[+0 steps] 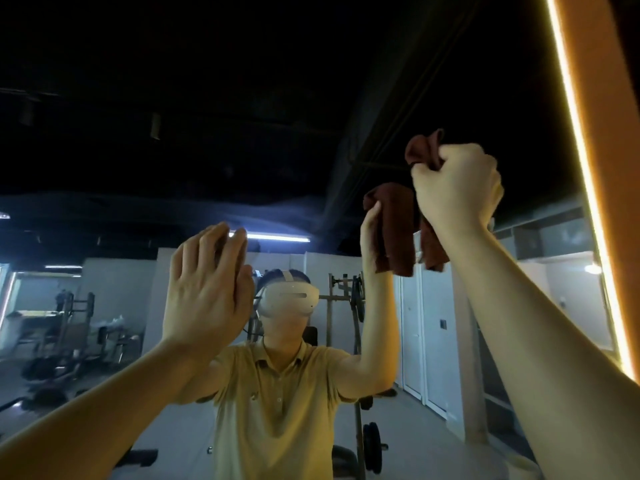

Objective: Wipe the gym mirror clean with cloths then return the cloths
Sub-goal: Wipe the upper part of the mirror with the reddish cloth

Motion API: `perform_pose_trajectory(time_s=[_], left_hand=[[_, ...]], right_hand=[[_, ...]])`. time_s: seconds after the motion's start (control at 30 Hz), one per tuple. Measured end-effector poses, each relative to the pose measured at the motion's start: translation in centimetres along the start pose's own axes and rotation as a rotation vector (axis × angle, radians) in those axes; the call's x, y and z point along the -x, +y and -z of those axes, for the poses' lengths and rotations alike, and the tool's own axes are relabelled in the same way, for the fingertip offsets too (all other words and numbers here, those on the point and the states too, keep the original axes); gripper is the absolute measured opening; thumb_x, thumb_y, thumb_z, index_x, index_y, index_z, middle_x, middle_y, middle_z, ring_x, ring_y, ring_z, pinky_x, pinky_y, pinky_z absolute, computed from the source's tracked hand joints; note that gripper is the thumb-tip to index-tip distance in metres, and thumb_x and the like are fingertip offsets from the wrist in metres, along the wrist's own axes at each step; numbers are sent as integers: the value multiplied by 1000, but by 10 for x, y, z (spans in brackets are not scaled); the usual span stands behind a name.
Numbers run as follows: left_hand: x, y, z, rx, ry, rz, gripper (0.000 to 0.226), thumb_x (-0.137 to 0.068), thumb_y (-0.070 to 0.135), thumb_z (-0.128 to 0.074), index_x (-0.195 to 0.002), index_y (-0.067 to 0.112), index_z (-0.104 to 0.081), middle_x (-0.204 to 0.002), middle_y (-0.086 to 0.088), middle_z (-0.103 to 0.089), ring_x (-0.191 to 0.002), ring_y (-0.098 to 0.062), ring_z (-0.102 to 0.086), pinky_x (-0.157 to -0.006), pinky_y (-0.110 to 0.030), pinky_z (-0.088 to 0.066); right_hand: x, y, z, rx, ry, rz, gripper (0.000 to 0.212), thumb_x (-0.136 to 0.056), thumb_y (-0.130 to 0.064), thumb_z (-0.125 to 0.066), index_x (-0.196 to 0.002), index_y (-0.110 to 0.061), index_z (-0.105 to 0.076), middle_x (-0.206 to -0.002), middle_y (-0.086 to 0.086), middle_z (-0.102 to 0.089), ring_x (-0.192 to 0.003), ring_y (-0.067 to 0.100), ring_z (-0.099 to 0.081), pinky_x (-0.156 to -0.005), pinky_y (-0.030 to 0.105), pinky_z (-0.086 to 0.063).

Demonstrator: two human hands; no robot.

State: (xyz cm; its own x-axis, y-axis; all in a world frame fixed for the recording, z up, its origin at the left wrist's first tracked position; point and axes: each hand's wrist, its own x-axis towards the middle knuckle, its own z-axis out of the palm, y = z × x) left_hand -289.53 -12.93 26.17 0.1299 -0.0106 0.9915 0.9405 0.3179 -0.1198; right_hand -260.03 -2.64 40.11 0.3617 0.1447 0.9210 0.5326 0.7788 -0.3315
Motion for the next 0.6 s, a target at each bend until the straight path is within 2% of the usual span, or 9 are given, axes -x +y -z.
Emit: perform_pose_trajectory(time_s=[0.07,0.13,0.2,0.27,0.33,0.4,0.5,0.57,0.6], left_hand=[[-1,-2,-1,7,3,-1,47,-105,35,-39,-144,10,-48,-142,-15,-43,-128,-36,-44,-108,-47,-30],[-2,-3,-2,10,-2,3,48,-105,35,-38,-145,10,-48,-142,-15,-43,-127,-37,-44,-108,-48,-30],[-2,-3,-2,11,-12,7,49,-105,36,-37,-145,10,-48,-143,-16,-43,-127,-38,-44,-108,-50,-31],[-2,-2,-1,9,-24,12,50,-104,37,-36,-146,11,-47,-143,-17,-43,-127,-38,-44,-108,-51,-31],[-2,-1,0,5,-32,19,50,-104,37,-36,-147,11,-47,-144,-17,-43,-128,-38,-43,-109,-51,-31],[-2,0,0,3,-38,28,51,-105,36,-36,-147,11,-47,-144,-17,-43,-129,-39,-43,-109,-51,-31],[-1,1,1,6,-48,38,51,-105,36,-35,-147,11,-48,-144,-18,-43,-130,-39,-43,-110,-53,-33],[-2,1,1,11,-52,36,50,-105,36,-36,-147,11,-49,-145,-18,-43,-131,-39,-43,-110,-53,-33],[-1,2,2,9,-54,33,50,-105,35,-36,-147,10,-49,-145,-18,-43,-131,-39,-43,-111,-53,-33]], right_hand=[[-3,-10,1,-156,-196,-124,31,-85,-31,-76,-67,-9,-64,-66,5,-64,-66,29,-65,-57,35,-47],[0,-13,4,-478,-396,-364,19,-85,-21,-78,-87,-3,-75,-88,19,-75,-79,33,-73,-70,46,-62],[10,-8,11,-700,-535,-561,25,-89,-14,-76,-107,2,-74,-99,22,-76,-78,29,-75,-66,38,-64],[15,0,18,-820,-574,-674,28,-92,-12,-73,-115,3,-71,-97,17,-75,-74,23,-74,-55,26,-59],[11,9,26,-890,-441,-745,27,-93,-14,-73,-115,1,-69,-99,16,-75,-82,24,-76,-54,24,-58],[-2,17,30,-783,-184,-675,12,-93,-20,-72,-99,-9,-70,-90,9,-73,-85,25,-74,-56,25,-54],[-5,9,20,-240,97,-234,33,-95,-36,-62,-67,-19,-57,-67,-1,-58,-68,24,-62,-56,28,-36],[12,-5,0,-33,101,54,34,-99,-39,-57,-70,-23,-52,-63,-6,-49,-65,22,-58,-52,25,-29],[27,-12,-13,25,-15,136,28,-102,-40,-55,-79,-24,-57,-71,-5,-56,-78,25,-65,-56,20,-35]])
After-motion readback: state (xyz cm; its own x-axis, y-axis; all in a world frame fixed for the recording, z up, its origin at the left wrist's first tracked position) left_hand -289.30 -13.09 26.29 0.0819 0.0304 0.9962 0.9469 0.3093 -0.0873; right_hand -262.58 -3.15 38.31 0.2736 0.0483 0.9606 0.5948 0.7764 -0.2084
